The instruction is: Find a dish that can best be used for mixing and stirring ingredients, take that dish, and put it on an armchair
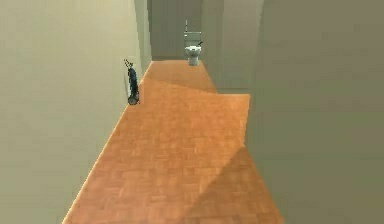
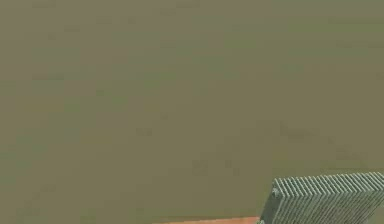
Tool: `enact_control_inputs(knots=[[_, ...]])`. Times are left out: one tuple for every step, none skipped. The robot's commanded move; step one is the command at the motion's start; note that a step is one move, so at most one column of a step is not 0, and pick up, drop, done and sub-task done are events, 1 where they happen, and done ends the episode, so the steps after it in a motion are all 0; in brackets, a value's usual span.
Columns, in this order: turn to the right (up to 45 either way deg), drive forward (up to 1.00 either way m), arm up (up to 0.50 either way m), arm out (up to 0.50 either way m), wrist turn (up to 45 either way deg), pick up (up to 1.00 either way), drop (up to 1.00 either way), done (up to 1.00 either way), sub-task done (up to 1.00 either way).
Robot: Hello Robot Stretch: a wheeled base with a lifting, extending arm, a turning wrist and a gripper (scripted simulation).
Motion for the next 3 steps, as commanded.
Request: enact_control_inputs(knots=[[0.0,1.00,0.00,0.00,0.0,0.00,0.00,0.00,0.00],[0.0,1.00,0.00,0.00,0.0,0.00,0.00,0.00,0.00],[3.0,0.00,0.00,0.00,0.0,0.00,0.00,0.00,0.00]])
